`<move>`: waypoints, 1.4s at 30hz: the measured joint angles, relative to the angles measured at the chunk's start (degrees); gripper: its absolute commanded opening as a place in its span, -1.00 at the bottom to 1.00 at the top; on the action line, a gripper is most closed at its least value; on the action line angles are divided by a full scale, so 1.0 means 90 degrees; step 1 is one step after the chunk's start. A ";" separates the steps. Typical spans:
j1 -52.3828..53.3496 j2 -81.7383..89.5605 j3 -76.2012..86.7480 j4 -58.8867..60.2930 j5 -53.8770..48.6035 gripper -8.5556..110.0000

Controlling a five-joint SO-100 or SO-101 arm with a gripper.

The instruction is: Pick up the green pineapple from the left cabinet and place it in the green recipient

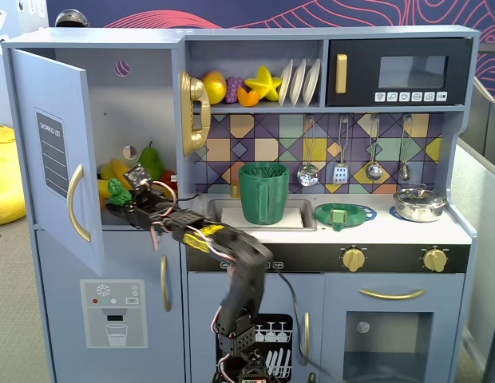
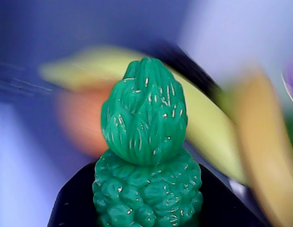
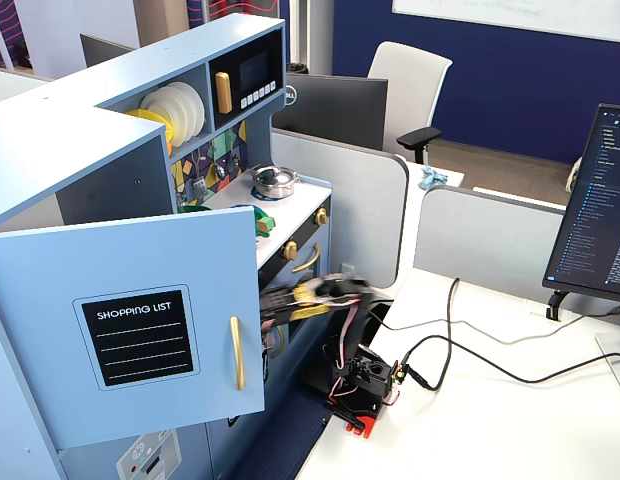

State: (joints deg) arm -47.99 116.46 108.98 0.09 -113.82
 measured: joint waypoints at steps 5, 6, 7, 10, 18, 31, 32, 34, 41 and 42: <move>0.0332 0.2607 0.0957 0.1289 -0.0010 -0.86; 0.0459 0.3018 0.0977 0.1523 -0.0020 -0.86; 0.0605 0.3389 0.0977 0.1758 -0.0059 -0.86; 0.1348 0.4160 0.0898 0.2529 0.0029 -0.86; 0.3799 0.2939 -0.0391 0.2715 0.0771 -0.86; 0.5840 -0.1416 -0.3857 0.2188 0.1826 -0.86; 0.5850 -0.1572 -0.3887 0.2109 0.1836 -0.86; 0.5889 -0.1836 -0.3906 0.1934 0.1865 -0.86; 0.5986 -0.2256 -0.3916 0.1660 0.2285 -0.45; 0.5986 -0.2256 -0.3916 0.1641 0.2471 -0.42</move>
State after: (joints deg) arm 5.89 96.15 73.74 14.85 -91.58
